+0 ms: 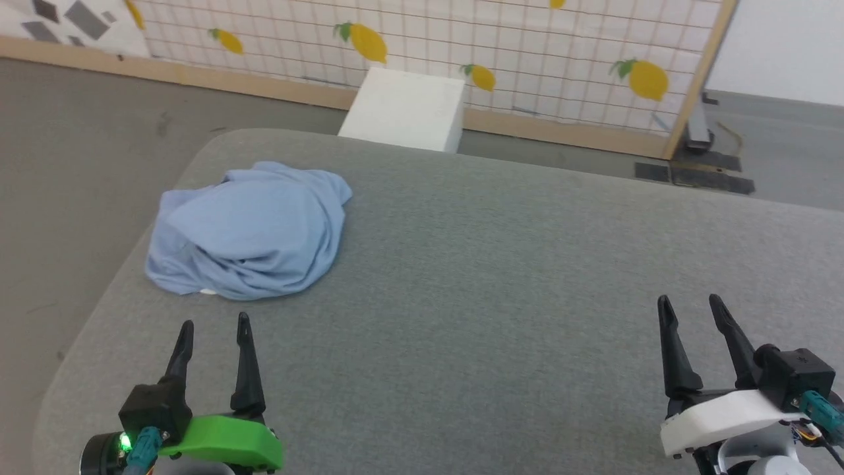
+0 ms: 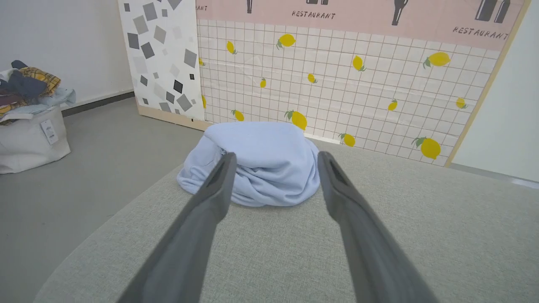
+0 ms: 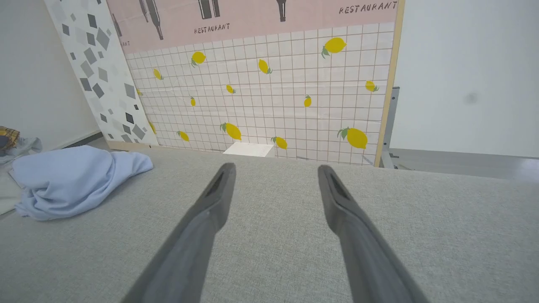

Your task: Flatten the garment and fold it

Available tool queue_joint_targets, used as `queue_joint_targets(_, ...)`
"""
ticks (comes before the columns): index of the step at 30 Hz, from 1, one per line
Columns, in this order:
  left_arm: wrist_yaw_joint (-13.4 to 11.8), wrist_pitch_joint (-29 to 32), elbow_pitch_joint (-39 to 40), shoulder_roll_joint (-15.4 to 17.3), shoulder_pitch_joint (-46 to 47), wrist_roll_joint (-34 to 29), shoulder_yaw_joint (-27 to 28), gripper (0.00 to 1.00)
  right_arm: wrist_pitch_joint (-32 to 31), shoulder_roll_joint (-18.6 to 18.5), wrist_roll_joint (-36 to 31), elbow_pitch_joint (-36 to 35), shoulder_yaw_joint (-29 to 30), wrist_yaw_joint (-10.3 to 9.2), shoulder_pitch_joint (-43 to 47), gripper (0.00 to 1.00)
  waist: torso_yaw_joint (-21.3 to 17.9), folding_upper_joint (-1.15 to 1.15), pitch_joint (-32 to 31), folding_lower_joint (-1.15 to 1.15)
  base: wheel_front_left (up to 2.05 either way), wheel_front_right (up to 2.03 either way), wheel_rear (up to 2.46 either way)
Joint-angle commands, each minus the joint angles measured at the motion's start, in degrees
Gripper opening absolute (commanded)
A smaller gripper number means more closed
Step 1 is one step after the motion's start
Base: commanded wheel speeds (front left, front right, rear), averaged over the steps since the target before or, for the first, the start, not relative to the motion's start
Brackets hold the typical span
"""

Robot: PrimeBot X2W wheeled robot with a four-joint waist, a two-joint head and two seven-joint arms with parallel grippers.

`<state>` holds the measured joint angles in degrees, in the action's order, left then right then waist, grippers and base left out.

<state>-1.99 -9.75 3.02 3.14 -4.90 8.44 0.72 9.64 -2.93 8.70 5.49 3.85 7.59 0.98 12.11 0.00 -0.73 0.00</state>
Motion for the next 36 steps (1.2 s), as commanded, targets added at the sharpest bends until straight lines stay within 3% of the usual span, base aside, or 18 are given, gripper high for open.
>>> queue_joint_targets(1, 0.0, -0.6, 0.3, -0.2, -0.9, 0.3, 0.1, 1.00, 0.7, 0.0, 0.9, 0.4, 0.0, -0.06, 0.2, 1.00, 1.8, 0.00, -0.1, 0.00, 0.00, 0.00, 0.00)
queue_joint_targets(28, 0.7, -3.8, 1.0, -0.2, -4.1, 2.8, 1.8, 1.00, 3.9, 0.0, 5.0, 3.1, -0.5, -0.09, 0.6, 1.00, 12.0, 0.00, -1.6, 0.00, 0.00, 0.00, 0.00)
queue_joint_targets(36, 3.5, -4.2, 1.6, 0.7, -1.9, 7.0, 1.9, 1.00, 4.8, 0.0, 5.9, 3.7, 0.6, -0.09, 1.1, 1.00, 13.0, 0.00, -1.1, 0.00, 0.00, 0.00, 0.00)
